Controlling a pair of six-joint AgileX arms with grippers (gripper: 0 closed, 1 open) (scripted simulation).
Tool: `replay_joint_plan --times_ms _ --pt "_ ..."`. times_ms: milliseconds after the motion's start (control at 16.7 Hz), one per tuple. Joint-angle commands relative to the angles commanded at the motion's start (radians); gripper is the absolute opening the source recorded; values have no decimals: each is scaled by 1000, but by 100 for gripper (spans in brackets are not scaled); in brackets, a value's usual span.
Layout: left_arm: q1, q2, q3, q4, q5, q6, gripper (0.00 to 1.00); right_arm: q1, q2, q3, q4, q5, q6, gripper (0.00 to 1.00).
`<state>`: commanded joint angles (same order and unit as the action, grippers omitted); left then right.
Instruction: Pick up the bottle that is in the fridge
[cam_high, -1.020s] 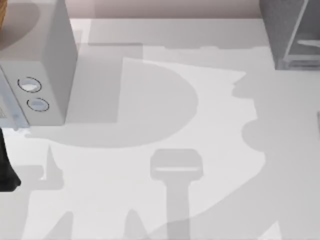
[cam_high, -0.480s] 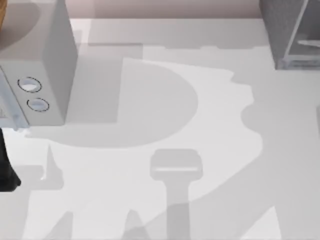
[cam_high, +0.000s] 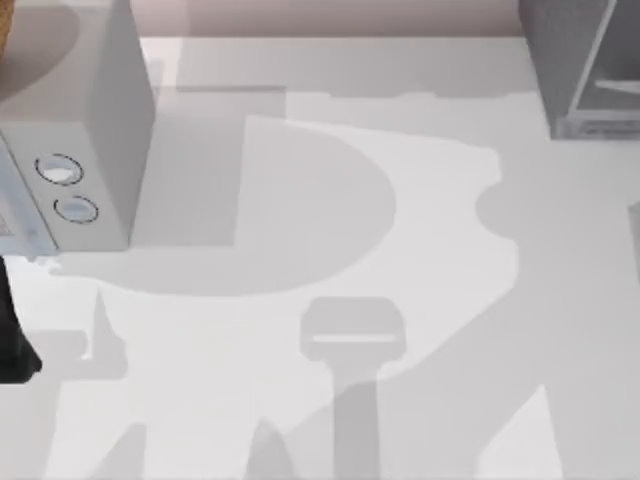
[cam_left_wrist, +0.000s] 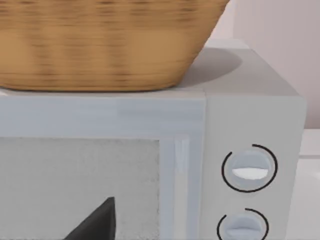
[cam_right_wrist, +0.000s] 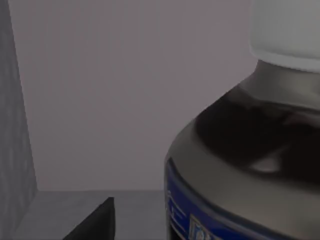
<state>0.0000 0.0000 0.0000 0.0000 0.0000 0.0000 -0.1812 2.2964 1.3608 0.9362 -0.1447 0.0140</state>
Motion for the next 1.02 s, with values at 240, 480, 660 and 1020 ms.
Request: replay_joint_plan --times_ms 240,480,660,1020 --pt "0 0 0 0 0 0 100 0 0 0 0 0 0 70" --pt "0 0 0 0 0 0 100 0 0 0 0 0 0 40" --pt "0 0 0 0 0 0 100 0 0 0 0 0 0 17" --pt "0 0 0 0 0 0 100 0 0 0 0 0 0 0"
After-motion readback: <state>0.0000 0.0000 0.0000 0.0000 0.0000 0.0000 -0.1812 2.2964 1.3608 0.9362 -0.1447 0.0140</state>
